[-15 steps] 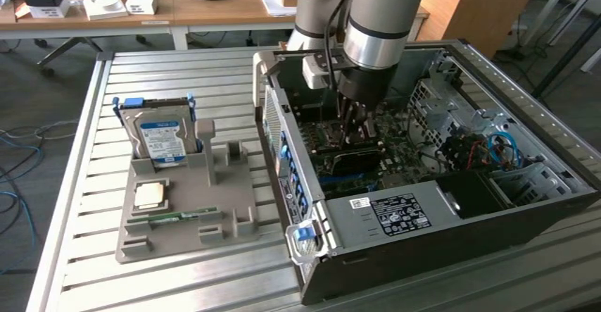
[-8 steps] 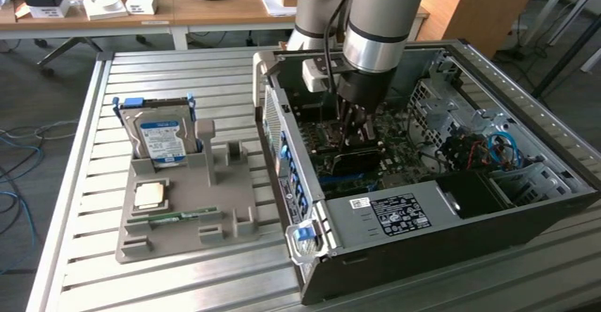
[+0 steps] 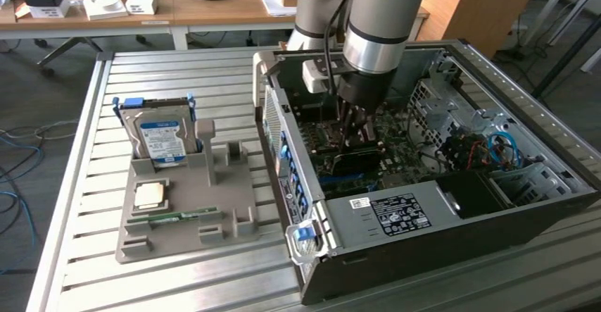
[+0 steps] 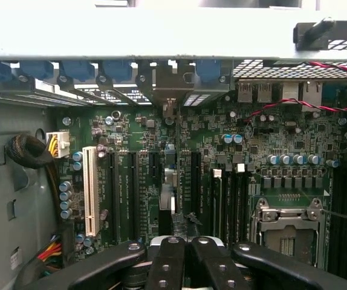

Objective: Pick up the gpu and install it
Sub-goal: 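Press down on the gpu until it lock into place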

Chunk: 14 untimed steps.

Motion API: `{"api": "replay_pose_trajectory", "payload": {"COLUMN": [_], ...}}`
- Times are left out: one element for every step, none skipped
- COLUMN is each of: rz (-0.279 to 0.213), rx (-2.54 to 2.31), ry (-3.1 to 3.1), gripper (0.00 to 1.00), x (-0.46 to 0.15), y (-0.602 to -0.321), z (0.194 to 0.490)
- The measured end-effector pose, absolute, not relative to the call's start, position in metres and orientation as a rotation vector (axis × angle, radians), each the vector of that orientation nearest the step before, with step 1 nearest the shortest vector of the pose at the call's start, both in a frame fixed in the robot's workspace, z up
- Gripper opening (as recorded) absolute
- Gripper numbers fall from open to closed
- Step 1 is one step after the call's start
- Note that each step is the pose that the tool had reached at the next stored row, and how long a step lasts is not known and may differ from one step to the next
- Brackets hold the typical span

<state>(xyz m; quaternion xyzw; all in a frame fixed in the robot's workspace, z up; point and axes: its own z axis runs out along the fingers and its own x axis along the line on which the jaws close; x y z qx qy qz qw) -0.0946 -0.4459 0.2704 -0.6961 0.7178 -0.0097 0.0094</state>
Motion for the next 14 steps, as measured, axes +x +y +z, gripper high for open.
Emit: {"api": "replay_pose_trajectory", "payload": {"rz": [-0.03,-0.03,-0.03,-0.03,-0.03,-0.03,-0.03,-0.03,-0.03,-0.03,-0.03,-0.03,-0.03,-0.03], "rx": [-2.174,-2.174,-2.174,-2.174,-2.174,-2.174,-2.174,-2.173,-2.174,-2.174,-2.174,-2.174,-2.174,-2.174], "ry": [2.242,2.241,2.242,2.242,2.242,2.242,2.242,2.241,2.241,2.242,2.242,2.242,2.242,2.241], "gripper": [0.11,0.11,0.11,0.11,0.11,0.11,0.11,0.11,0.11,0.11,0.11,0.11,0.11,0.11], "x": [-0.0946,-0.0946,-0.0946,-0.0946,-0.0946,-0.0946,-0.0946,-0.0945,-0.0945,-0.0946,-0.0946,-0.0946,-0.0946,-0.0946], "y": [-0.446,-0.446,-0.446,-0.446,-0.446,-0.446,-0.446,-0.446,-0.446,-0.446,-0.4461,-0.446,-0.446,-0.4461], "z": [0.2701,0.2696,0.2691,0.2691,0.2691,0.269,0.2688,0.2681,0.2677,0.2674,0.2673,0.2673,0.2672,0.2671]}}
